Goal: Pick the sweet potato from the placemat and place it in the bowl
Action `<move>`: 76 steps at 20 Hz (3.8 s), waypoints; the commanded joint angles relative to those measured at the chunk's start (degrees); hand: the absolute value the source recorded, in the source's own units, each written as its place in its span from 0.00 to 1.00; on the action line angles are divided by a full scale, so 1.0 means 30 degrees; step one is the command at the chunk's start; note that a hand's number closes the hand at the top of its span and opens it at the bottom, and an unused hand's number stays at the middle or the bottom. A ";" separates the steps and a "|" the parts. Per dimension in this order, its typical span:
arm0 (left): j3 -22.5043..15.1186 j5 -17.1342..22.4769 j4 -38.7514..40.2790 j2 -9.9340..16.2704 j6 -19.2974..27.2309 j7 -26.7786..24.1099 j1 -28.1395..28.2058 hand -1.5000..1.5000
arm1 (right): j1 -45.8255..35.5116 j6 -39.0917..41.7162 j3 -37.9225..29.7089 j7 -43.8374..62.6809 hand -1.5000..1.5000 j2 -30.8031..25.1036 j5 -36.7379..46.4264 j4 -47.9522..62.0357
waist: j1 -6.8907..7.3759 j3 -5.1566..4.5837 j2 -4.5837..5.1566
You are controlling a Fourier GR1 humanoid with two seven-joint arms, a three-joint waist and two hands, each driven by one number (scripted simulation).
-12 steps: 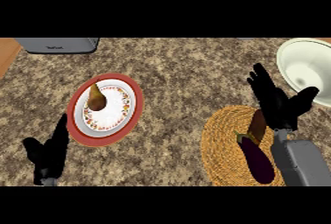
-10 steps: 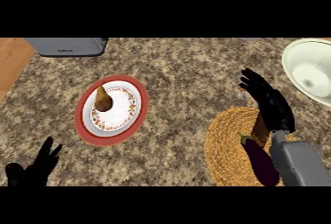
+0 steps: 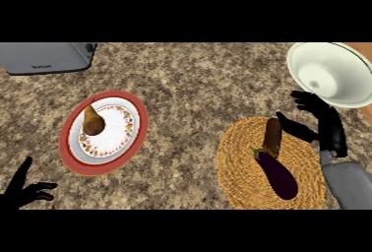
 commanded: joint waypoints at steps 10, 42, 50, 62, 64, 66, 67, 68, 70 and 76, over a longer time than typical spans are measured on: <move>-0.2331 0.0384 -0.1124 -0.4131 0.0215 0.0694 -0.7417 0.50 | 0.0506 -0.8892 0.2569 0.6273 0.00 0.2380 1.3114 -0.2125 | 0.0498 -0.0192 0.0467; -0.1415 -0.1472 -0.0129 -0.5903 -0.0899 0.2172 -0.9919 0.50 | 0.1460 0.4364 0.0251 1.8268 0.00 0.6963 1.7254 -1.0490 | 0.1739 -0.0011 0.0587; -0.1411 -0.2600 0.0846 -0.7336 -0.0952 0.1415 -0.9778 0.50 | 0.3839 0.1560 0.0692 1.6182 0.00 0.6980 1.6415 -1.0471 | 0.1720 -0.0008 0.0609; -0.0285 -0.2502 0.1845 -0.7698 -0.2529 0.0906 -0.9931 0.50 | 0.4228 -0.2034 0.1673 1.5483 0.00 0.6982 1.5236 -0.8030 | 0.1732 -0.0012 0.0623; -0.0737 -0.3402 0.0737 -0.8164 -0.1807 0.0911 -0.9049 0.50 | 0.3285 -0.2344 0.0521 1.4279 0.00 0.6982 1.4429 -0.6374 | 0.1799 -0.0008 0.0625; 0.0006 -0.3042 0.1773 -0.8259 -0.2369 0.1029 -0.9986 0.50 | 0.3938 -0.1352 -0.0530 1.3742 0.00 0.6906 1.4073 -0.7611 | 0.1721 -0.0011 0.0623; -0.0543 -0.3560 0.0224 -0.8619 -0.2107 0.1843 -0.9525 0.50 | 0.3668 -0.0823 -0.0456 1.4124 0.00 0.6982 1.4298 -0.7640 | 0.1748 -0.0011 0.0613; 0.0101 -0.3338 0.2050 -0.8317 -0.2467 0.1662 -1.1037 0.50 | 0.2423 -0.2897 0.0832 1.4785 0.00 0.6982 1.4918 -0.4778 | 0.1775 -0.0010 0.0643; 0.0313 -0.3298 0.1053 -0.8187 -0.2782 0.1337 -0.9831 0.50 | 0.3926 -0.1147 -0.0506 1.4045 0.00 0.6655 1.4985 -0.6412 | 0.1737 -0.0013 0.0618; 0.0243 -0.3786 0.0524 -0.8395 -0.2802 0.1528 -0.9193 0.50 | 0.3869 -0.0036 -0.0832 1.4869 0.00 0.6500 1.6026 -0.5160 | 0.1741 -0.0014 0.0618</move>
